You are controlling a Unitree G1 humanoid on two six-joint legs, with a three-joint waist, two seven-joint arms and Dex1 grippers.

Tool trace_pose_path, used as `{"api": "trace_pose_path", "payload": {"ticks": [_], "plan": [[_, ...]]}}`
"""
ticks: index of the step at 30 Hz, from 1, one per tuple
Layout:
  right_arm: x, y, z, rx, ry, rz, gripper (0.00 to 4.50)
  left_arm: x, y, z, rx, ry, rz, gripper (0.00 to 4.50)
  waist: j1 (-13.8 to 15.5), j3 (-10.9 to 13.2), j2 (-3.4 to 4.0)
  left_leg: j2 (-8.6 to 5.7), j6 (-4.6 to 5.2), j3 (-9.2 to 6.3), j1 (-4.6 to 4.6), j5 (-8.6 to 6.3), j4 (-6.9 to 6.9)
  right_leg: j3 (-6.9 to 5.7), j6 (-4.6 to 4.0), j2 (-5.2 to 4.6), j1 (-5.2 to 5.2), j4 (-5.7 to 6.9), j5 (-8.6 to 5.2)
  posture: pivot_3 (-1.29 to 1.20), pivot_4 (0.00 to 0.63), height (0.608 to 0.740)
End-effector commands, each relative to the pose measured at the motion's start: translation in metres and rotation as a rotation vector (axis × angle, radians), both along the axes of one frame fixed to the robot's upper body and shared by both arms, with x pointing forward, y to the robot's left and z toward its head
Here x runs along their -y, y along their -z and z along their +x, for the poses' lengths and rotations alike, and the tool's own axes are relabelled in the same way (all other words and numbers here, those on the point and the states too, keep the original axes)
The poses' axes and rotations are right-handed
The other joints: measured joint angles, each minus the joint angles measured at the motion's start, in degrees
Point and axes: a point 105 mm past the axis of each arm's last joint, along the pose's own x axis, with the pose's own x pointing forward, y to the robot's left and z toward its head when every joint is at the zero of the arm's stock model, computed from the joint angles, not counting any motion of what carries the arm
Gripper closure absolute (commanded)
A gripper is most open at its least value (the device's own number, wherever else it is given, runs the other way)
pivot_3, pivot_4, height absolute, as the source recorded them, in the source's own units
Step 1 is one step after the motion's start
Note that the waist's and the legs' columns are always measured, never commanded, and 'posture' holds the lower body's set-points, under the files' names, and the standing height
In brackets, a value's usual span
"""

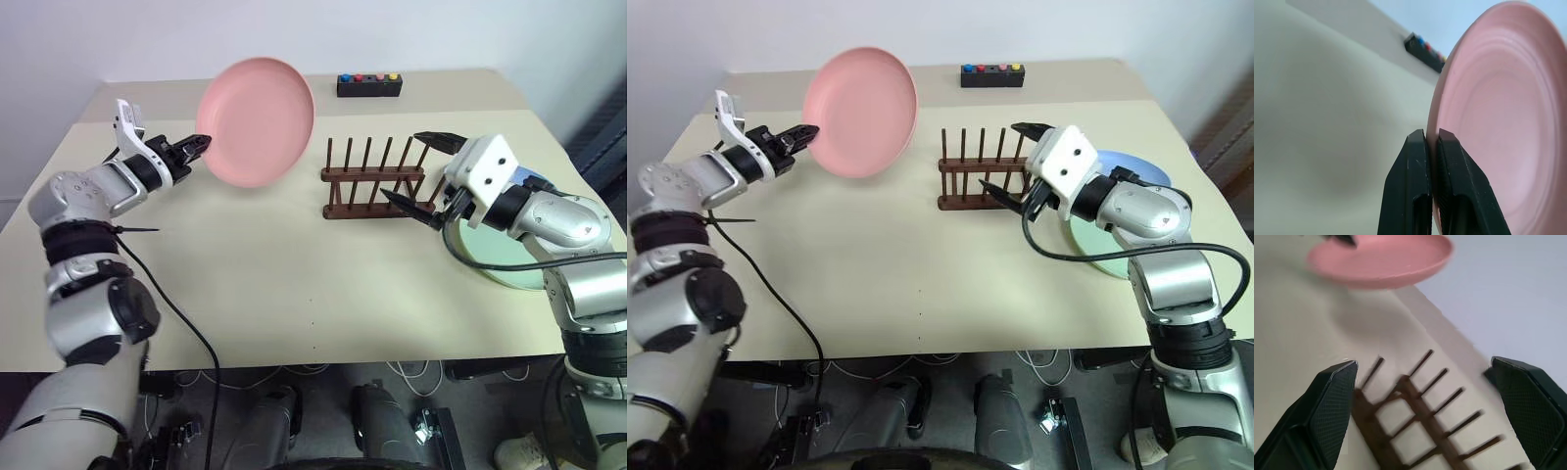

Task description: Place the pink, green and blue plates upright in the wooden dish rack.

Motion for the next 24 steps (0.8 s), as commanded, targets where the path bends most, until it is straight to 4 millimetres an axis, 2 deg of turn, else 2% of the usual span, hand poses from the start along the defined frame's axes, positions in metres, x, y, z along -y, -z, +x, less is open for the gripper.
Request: {"api": "trace_pose_path", "payload": {"ticks": [1,4,6,8,10,12,16,24], "plan": [[-0.037,-0.034,-0.016,0.253,-0.11,-0.079,0.0,0.015,-0.046,-0.008,0.211,-0.078,-0.074,4.42,-0.1,0.0,-0.04,0.0,-0.02,0.01,0.0,0.01,0.01,0.0,0.0,-0.01,0.0,0.01,0.0,0.0,0.15,0.74],[-0.052,-0.042,-0.019,0.365,-0.125,-0.118,0.0,0.028,-0.049,-0.015,0.263,-0.136,-0.072,4.42,0.0,0.0,-0.08,0.01,-0.14,0.01,0.0,0.08,-0.01,0.02,0.0,-0.02,0.0,0.0,0.0,0.0,0.15,0.74],[-0.057,-0.027,-0.013,0.475,-0.092,-0.3,0.0,0.046,-0.049,-0.023,0.269,-0.131,-0.104,4.42,0.0,0.0,-0.17,0.01,-0.17,0.01,0.0,0.09,-0.04,0.02,0.0,-0.01,0.01,-0.03,0.0,0.0,0.15,0.74],[-0.057,-0.017,-0.008,0.546,-0.067,-0.411,0.0,0.058,-0.05,-0.029,0.276,-0.127,-0.123,4.42,0.1,0.0,-0.21,0.01,-0.17,0.04,0.0,0.09,-0.02,0.03,0.0,0.0,0.01,-0.04,0.0,0.0,0.15,0.74],[-0.054,-0.023,-0.002,0.629,-0.013,-0.451,0.0,0.07,-0.052,-0.033,0.298,-0.122,-0.07,4.42,0.2,0.0,-0.24,0.0,-0.21,0.05,0.0,0.12,0.0,0.03,-0.01,0.01,0.01,0.01,0.01,0.0,0.15,0.74],[-0.054,-0.026,0.0,0.667,-0.005,-0.47,0.0,0.077,-0.054,-0.036,0.299,-0.125,-0.098,4.42,0.2,0.0,-0.25,0.0,-0.23,0.06,0.0,0.13,0.02,0.04,-0.02,0.01,0.01,0.05,0.01,0.0,0.15,0.74],[-0.057,-0.015,0.003,0.697,-0.02,-0.542,0.0,0.092,-0.05,-0.042,0.283,-0.09,-0.095,4.42,0.2,0.0,-0.26,0.0,-0.23,0.06,0.01,0.13,0.01,0.04,-0.02,0.02,0.02,0.02,0.01,0.0,0.15,0.74],[-0.06,-0.023,0.013,0.764,0.025,-0.566,0.0,0.106,-0.045,-0.048,0.272,-0.046,-0.049,4.42,0.1,0.0,-0.28,0.01,-0.26,0.06,0.05,0.15,-0.01,0.07,-0.03,0.05,0.03,0.05,0.0,0.0,0.15,0.74]]}}
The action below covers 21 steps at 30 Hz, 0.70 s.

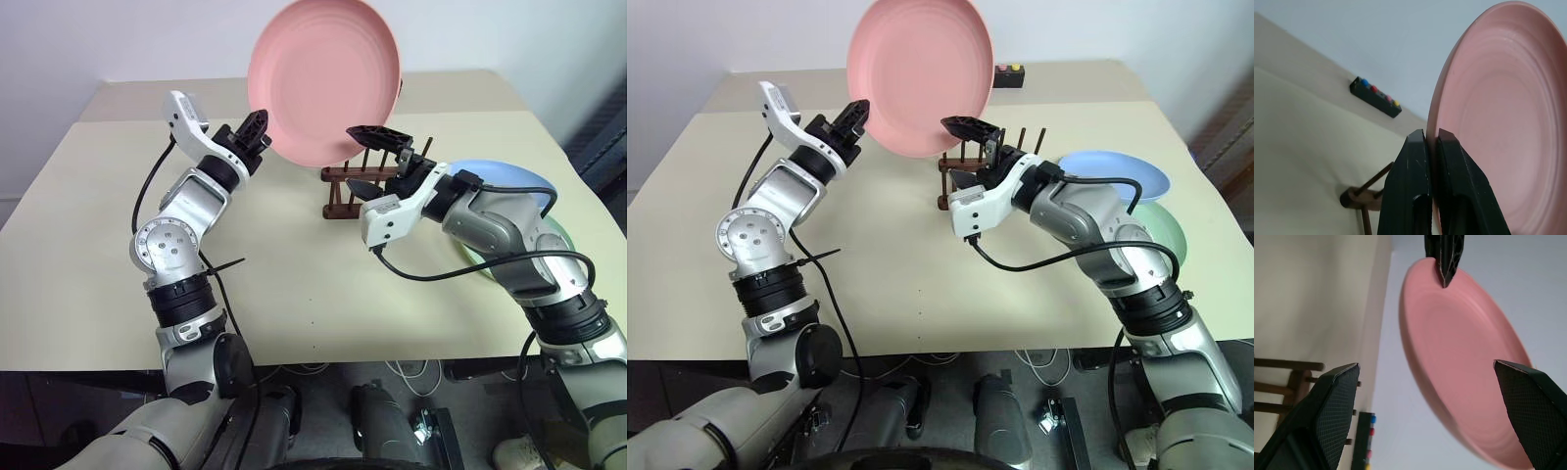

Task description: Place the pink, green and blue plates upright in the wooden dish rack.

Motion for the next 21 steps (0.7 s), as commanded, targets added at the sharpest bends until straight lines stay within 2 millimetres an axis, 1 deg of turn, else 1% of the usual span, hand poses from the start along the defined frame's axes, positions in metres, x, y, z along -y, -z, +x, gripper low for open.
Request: {"api": "trace_pose_path", "payload": {"ticks": [1,3,4,8,10,13,16,19,21], "plan": [[-0.003,-0.014,0.002,0.048,-0.001,0.024,0.25,0.008,-0.017,-0.01,0.094,0.005,0.046,4.48,0.1,0.0,0.0,0.0,0.0,0.0,0.0,0.0,0.0,0.0,0.0,0.0,0.0,-0.01,0.0,0.0,0.15,0.74],[-0.002,-0.009,0.006,0.02,0.008,0.022,0.84,0.012,-0.017,-0.011,0.105,0.016,0.046,4.5,0.1,0.0,-0.01,0.0,0.0,0.0,0.0,0.0,0.0,0.0,0.0,0.0,0.02,-0.02,0.0,0.0,0.15,0.74],[-0.002,-0.007,0.007,0.01,0.013,0.021,1.27,0.015,-0.016,-0.012,0.101,0.024,0.058,4.5,0.1,0.0,-0.01,0.0,0.0,0.0,0.01,0.0,0.0,0.0,0.0,0.0,0.03,-0.02,0.0,0.0,0.15,0.74],[-0.002,-0.007,0.006,0.008,0.016,0.023,3.4,0.019,-0.012,-0.015,0.09,0.045,0.083,4.5,0.0,0.0,-0.01,0.0,0.0,0.0,0.01,0.0,-0.01,0.0,-0.01,0.0,0.03,-0.04,0.0,0.0,0.15,0.74],[-0.001,-0.008,0.006,0.006,0.019,0.025,4.4,0.022,-0.012,-0.016,0.092,0.056,0.092,4.5,0.0,0.0,-0.02,0.0,0.0,0.0,0.01,0.0,-0.02,0.0,-0.01,0.01,0.03,-0.04,0.0,0.0,0.15,0.74],[0.001,-0.008,0.007,0.004,0.024,0.025,4.46,0.024,-0.014,-0.017,0.118,0.055,0.086,4.5,0.0,0.0,-0.02,0.01,0.0,0.0,0.03,0.0,-0.03,0.02,-0.01,0.02,0.02,-0.03,0.0,0.0,0.15,0.74],[0.002,-0.007,0.007,0.002,0.026,0.021,4.46,0.027,-0.012,-0.017,0.117,0.076,0.112,4.5,0.0,0.0,-0.02,0.01,0.0,0.01,0.03,0.0,-0.03,0.02,-0.01,0.02,0.02,-0.03,0.0,0.0,0.15,0.74],[0.005,-0.007,0.008,0.002,0.034,0.024,4.5,0.028,-0.014,-0.019,0.13,0.108,0.097,3.49,0.1,0.0,-0.02,0.01,0.0,0.01,0.03,0.0,-0.03,0.02,-0.01,0.02,0.03,-0.04,0.0,0.0,0.15,0.74],[0.009,-0.008,0.01,0.007,0.047,0.025,4.5,0.025,-0.016,-0.018,0.129,0.11,0.073,2.48,0.1,0.0,-0.03,0.01,0.0,0.0,0.03,0.0,-0.03,0.02,-0.01,0.02,0.04,-0.05,0.0,0.0,0.15,0.74]]}}
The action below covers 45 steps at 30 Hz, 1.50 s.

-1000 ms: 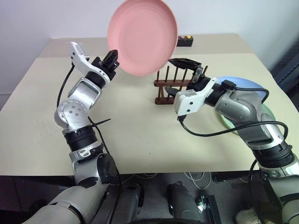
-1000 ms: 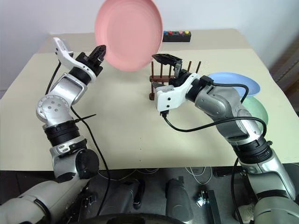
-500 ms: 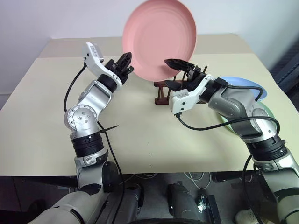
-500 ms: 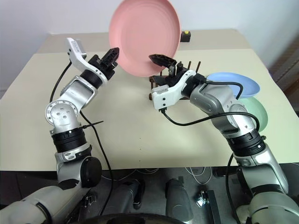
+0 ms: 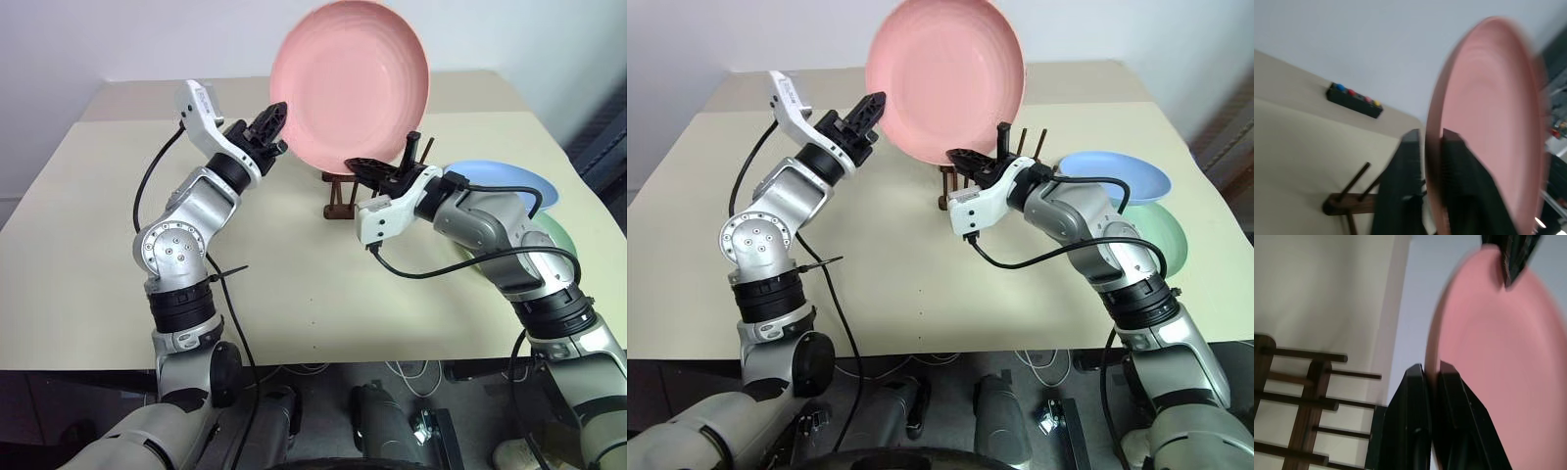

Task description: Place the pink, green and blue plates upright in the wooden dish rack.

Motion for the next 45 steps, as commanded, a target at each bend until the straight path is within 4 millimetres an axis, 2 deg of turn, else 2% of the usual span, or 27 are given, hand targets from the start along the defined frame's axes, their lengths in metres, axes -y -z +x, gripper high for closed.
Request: {"api": "trace_pose_path", "payload": {"ticks": [1,4,5,11,14,16,19,21,24,26,29,32,35,38,41,45], "plan": [[0.008,-0.026,-0.002,0.091,0.011,0.042,4.5,-0.003,-0.008,-0.002,0.024,0.023,-0.034,1.94,0.0,0.0,-0.01,0.0,0.0,0.0,0.0,0.0,0.0,0.0,0.0,0.0,0.0,0.0,0.0,0.0,0.15,0.74],[0.014,-0.027,0.001,0.098,0.032,0.04,4.5,-0.007,-0.01,0.0,0.02,0.031,-0.062,0.37,-0.1,0.0,-0.01,0.0,0.0,0.0,0.0,0.0,-0.01,0.0,0.0,0.0,0.0,0.0,0.0,0.0,0.15,0.74],[0.017,-0.028,0.002,0.102,0.04,0.041,4.5,-0.008,-0.011,0.0,0.027,0.039,-0.063,0.07,-0.1,0.0,-0.01,0.0,0.0,0.0,0.01,0.0,-0.01,0.0,0.0,0.0,-0.01,0.01,0.0,0.0,0.15,0.74],[0.023,-0.034,0.005,0.118,0.058,0.07,4.5,-0.011,-0.014,-0.003,0.056,0.062,-0.036,0.07,-0.1,0.0,-0.02,0.01,0.0,0.0,0.01,0.0,-0.02,0.01,0.0,0.0,0.0,0.0,0.0,0.0,0.15,0.74],[0.031,-0.044,0.008,0.092,0.08,0.192,4.5,-0.011,-0.012,-0.008,0.099,0.087,0.067,0.07,-0.1,0.0,-0.05,0.01,0.0,0.0,0.01,0.0,-0.02,0.01,-0.01,0.01,0.0,0.0,0.0,0.0,0.15,0.74],[0.039,-0.059,0.01,0.051,0.084,0.361,4.5,-0.017,-0.012,-0.007,0.137,0.082,0.148,0.07,-0.1,0.0,-0.05,0.01,0.0,0.0,0.01,0.0,-0.03,0.01,-0.01,0.01,0.0,0.0,0.0,0.0,0.15,0.74],[0.054,-0.093,0.008,-0.088,0.004,0.777,4.5,-0.025,-0.012,-0.01,0.216,0.13,0.291,0.07,-0.3,0.0,-0.04,0.05,-0.01,0.0,0.03,0.01,-0.08,0.04,-0.06,0.06,-0.01,-0.01,0.03,0.0,0.15,0.74],[0.062,-0.111,0.005,-0.189,-0.072,0.987,4.5,-0.025,-0.011,-0.015,0.32,0.155,0.397,0.07,-0.3,0.1,-0.01,0.11,-0.02,0.0,0.04,0.01,-0.12,0.06,-0.13,0.11,-0.02,-0.05,0.07,0.0,0.15,0.74],[0.073,-0.136,-0.004,-0.408,-0.256,1.289,4.5,-0.026,0.002,-0.024,0.328,0.274,0.496,0.07,-0.2,0.0,0.0,0.16,0.0,-0.02,0.04,0.01,-0.2,0.05,-0.21,0.14,0.0,-0.22,0.12,0.0,0.15,0.74],[0.081,-0.143,-0.007,-0.587,-0.363,1.457,4.5,-0.027,0.006,-0.03,0.361,0.326,0.562,0.07,-0.2,0.1,0.0,0.22,0.03,-0.05,0.03,-0.01,-0.26,0.04,-0.25,0.17,0.03,-0.33,0.15,0.0,0.15,0.74],[0.093,-0.137,-0.007,-0.774,-0.424,1.566,4.5,-0.026,0.005,-0.042,0.436,0.411,0.597,0.07,0.0,0.1,0.01,0.22,0.33,-0.09,0.03,-0.19,-0.3,0.0,-0.27,0.16,0.05,-0.41,0.15,0.0,0.15,0.74],[0.114,-0.134,-0.002,-0.83,-0.424,1.689,4.5,-0.027,0.006,-0.054,0.535,0.442,0.661,0.07,-0.2,0.1,0.06,0.22,0.36,-0.07,0.03,-0.21,-0.35,0.01,-0.29,0.14,0.03,-0.44,0.17,0.0,0.15,0.74],[0.132,-0.116,-0.003,-1.044,-0.471,1.786,4.5,-0.033,0.011,-0.061,0.537,0.493,0.658,0.07,-0.1,0.1,0.06,0.25,0.35,-0.06,0.03,-0.21,-0.42,0.01,-0.3,0.13,0.01,-0.46,0.17,0.0,0.15,0.74],[0.142,-0.108,-0.003,-1.152,-0.491,1.843,4.5,-0.035,0.013,-0.065,0.541,0.526,0.656,0.07,-0.2,0.1,0.09,0.28,0.36,-0.06,0.03,-0.2,-0.47,0.01,-0.31,0.12,-0.01,-0.48,0.17,0.0,0.15,0.74],[0.145,-0.098,-0.003,-1.289,-0.523,1.892,4.5,-0.035,0.005,-0.069,0.548,0.557,0.618,0.07,-0.4,0.1,0.12,0.31,0.37,-0.02,0.03,-0.2,-0.47,0.03,-0.32,0.09,-0.01,-0.48,0.18,0.0,0.15,0.74],[0.141,-0.088,-0.003,-1.353,-0.497,1.882,4.5,-0.031,-0.007,-0.076,0.556,0.599,0.569,0.07,-0.4,0.1,0.13,0.36,0.37,-0.01,0.02,-0.2,-0.47,0.02,-0.33,0.12,-0.03,-0.48,0.2,0.0,0.15,0.74]]}}
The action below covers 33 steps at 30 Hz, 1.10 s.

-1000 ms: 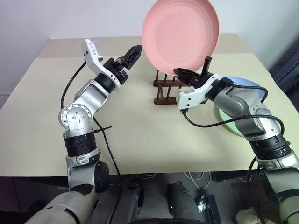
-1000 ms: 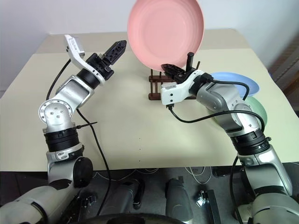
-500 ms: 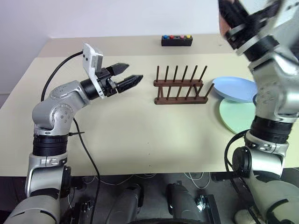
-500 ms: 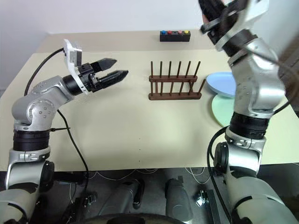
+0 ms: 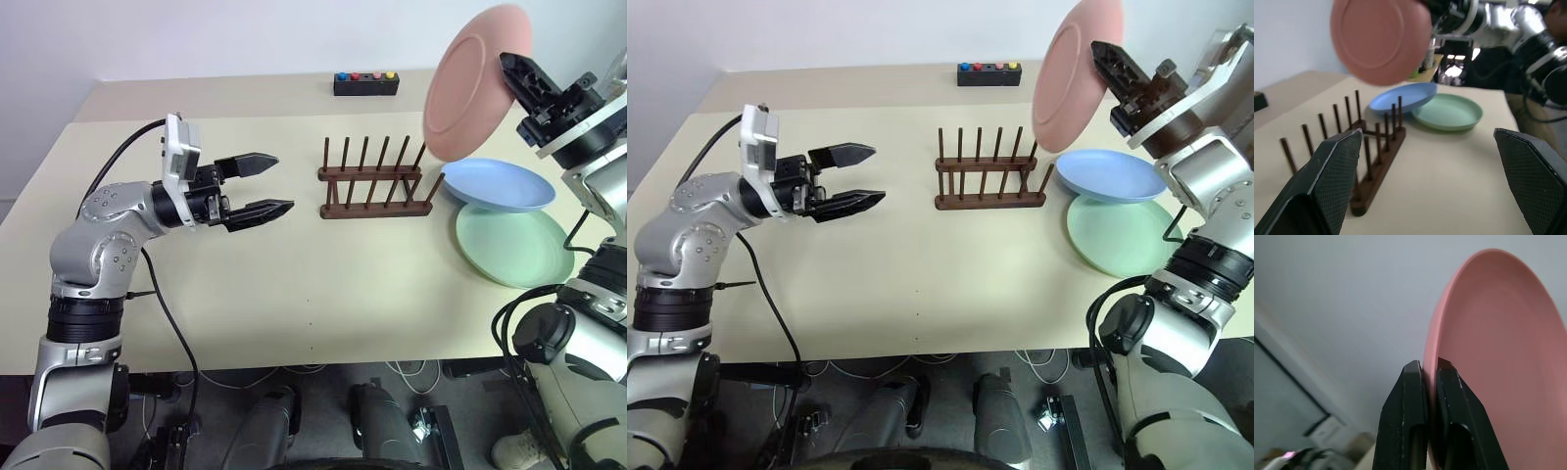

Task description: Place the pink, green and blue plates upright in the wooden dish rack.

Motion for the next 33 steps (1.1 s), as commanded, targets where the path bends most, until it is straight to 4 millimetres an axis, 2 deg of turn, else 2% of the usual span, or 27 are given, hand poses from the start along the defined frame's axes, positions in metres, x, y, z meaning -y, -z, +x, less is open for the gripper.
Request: {"api": "trace_pose_path", "payload": {"ticks": [1,5,12,20,25,28,33], "plan": [[0.0,-0.01,-0.009,0.03,-0.042,0.01,4.5,0.001,-0.02,-0.011,0.075,0.033,-0.01,0.07,0.0,0.0,0.0,0.0,0.0,0.01,0.0,0.0,0.0,0.0,0.0,0.0,0.0,-0.01,0.0,0.0,0.15,0.74],[0.006,0.006,-0.002,-0.005,0.0,-0.015,4.5,0.001,-0.014,-0.01,0.119,0.001,0.031,0.07,0.1,0.0,0.0,0.0,0.0,0.03,0.0,0.0,0.01,0.0,0.01,0.01,0.01,-0.01,0.0,0.0,0.15,0.74],[0.017,0.007,0.003,-0.014,0.03,-0.001,4.5,0.0,-0.016,-0.009,0.182,-0.021,0.008,0.07,0.1,0.0,0.0,0.0,0.0,0.05,0.0,0.0,0.02,0.01,0.01,0.0,0.02,-0.03,0.0,0.0,0.15,0.74],[0.012,0.035,0.017,-0.121,0.056,-0.068,4.5,0.001,-0.013,-0.009,0.189,-0.024,0.014,0.07,0.1,0.0,0.0,0.0,0.0,0.05,0.0,0.0,0.01,0.01,0.01,0.01,0.01,-0.03,0.0,0.0,0.15,0.74],[0.012,0.04,0.025,-0.141,0.089,-0.101,4.5,0.001,-0.013,-0.009,0.191,-0.016,0.007,0.07,0.1,0.0,0.01,0.0,0.0,0.05,0.0,0.0,0.01,0.01,0.01,0.02,0.01,-0.03,0.0,0.0,0.15,0.74],[0.011,0.038,0.028,-0.153,0.091,-0.1,3.56,0.002,-0.014,-0.009,0.195,-0.018,0.005,0.0,0.2,0.0,0.01,-0.01,0.0,0.05,0.0,0.0,0.02,0.01,0.01,0.04,0.02,-0.04,0.01,0.0,0.15,0.74],[0.009,0.034,0.027,-0.142,0.091,-0.119,1.15,0.002,-0.014,-0.009,0.189,-0.019,-0.006,0.0,0.1,0.0,0.01,-0.01,0.0,0.05,0.0,0.0,0.01,0.01,0.01,0.04,0.02,-0.04,0.01,0.0,0.15,0.74]]}}
